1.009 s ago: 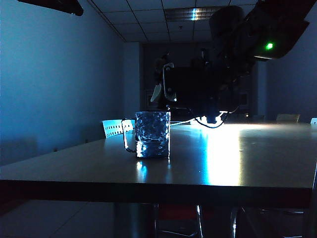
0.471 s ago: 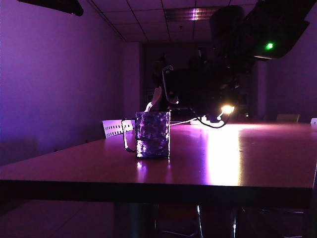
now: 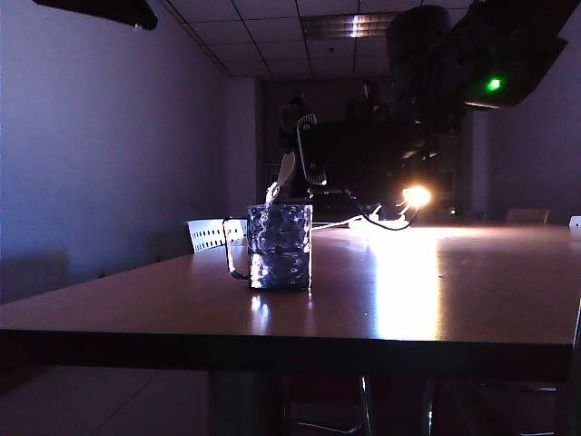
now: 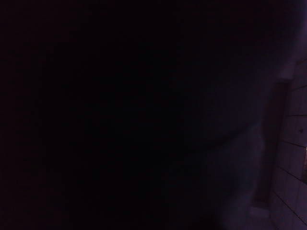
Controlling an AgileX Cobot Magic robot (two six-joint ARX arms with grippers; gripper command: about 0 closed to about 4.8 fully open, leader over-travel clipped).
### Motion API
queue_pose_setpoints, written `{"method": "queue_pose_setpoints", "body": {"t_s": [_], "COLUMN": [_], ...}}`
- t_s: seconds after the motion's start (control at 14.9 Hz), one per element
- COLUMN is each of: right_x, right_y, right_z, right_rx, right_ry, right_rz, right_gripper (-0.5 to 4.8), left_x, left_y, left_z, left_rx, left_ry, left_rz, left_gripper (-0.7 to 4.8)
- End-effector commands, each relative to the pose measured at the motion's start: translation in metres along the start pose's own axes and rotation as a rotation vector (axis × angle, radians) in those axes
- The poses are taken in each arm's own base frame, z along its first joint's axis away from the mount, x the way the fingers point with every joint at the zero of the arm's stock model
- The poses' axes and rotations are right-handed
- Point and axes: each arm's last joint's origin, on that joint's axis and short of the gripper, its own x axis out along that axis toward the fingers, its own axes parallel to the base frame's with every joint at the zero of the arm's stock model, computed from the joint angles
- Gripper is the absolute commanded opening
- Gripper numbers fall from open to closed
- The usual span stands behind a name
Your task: Pick up the black thermos cup, pour some water from it into the cup, and then put the thermos cup back on the table.
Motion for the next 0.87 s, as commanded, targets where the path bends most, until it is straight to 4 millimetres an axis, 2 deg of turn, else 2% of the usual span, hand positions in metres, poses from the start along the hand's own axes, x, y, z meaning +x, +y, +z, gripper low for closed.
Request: {"method": "queue_pose_setpoints", "body": {"t_s": [0.07,0.87], "right_x": [-0.0023,-0.0024], "right_y": [-0.0191,-0.0198], "right_z": [0.0001,-0.0005], "right_rx": [0.002,-0.025], "right_ry": [0.003,0.02], "right_rz": [-0.112,-0.118], "right_gripper": [0.76,0.76], "left_x": [-0.0007,-0.0007], "left_y": [-0.0011,-0.001], "left_z": [-0.0003,-0.0003], "left_rx": [0.001,0.001], "left_ry": [0.007,0.007], "left_rz": [-0.025,-0.024], "left_gripper": [-0.05,-0.05]}}
